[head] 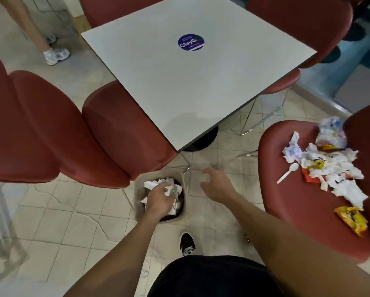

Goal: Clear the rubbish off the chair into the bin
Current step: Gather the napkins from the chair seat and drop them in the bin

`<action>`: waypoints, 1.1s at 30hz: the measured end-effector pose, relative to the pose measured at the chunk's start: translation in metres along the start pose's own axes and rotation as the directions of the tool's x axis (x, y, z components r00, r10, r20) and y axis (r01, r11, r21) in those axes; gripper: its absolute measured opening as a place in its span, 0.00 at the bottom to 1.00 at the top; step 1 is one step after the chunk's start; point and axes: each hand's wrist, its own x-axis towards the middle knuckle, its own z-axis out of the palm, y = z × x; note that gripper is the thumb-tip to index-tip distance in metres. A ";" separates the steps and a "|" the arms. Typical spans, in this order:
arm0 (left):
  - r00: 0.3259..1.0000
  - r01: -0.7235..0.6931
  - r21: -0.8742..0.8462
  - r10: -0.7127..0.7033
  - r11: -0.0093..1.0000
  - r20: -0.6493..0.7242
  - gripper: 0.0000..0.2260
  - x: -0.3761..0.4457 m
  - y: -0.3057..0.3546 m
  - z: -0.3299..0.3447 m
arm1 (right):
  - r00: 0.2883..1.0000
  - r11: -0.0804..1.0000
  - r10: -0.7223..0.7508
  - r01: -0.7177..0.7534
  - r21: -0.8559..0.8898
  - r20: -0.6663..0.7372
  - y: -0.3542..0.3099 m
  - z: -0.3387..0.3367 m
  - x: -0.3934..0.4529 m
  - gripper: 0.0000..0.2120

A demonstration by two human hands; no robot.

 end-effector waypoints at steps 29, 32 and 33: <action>0.870 -0.387 0.350 0.213 0.853 0.444 0.19 0.080 0.302 0.361 | 0.886 0.866 0.412 -0.308 0.394 -0.212 0.360 -0.232 0.094 0.20; 0.862 -0.425 0.377 0.241 0.822 0.446 0.19 0.099 0.313 0.405 | 0.855 0.853 0.458 -0.345 0.391 -0.244 0.397 -0.241 0.117 0.23; 0.859 -0.443 0.387 0.260 0.809 0.441 0.18 0.103 0.316 0.416 | 0.849 0.855 0.462 -0.350 0.383 -0.256 0.406 -0.243 0.122 0.25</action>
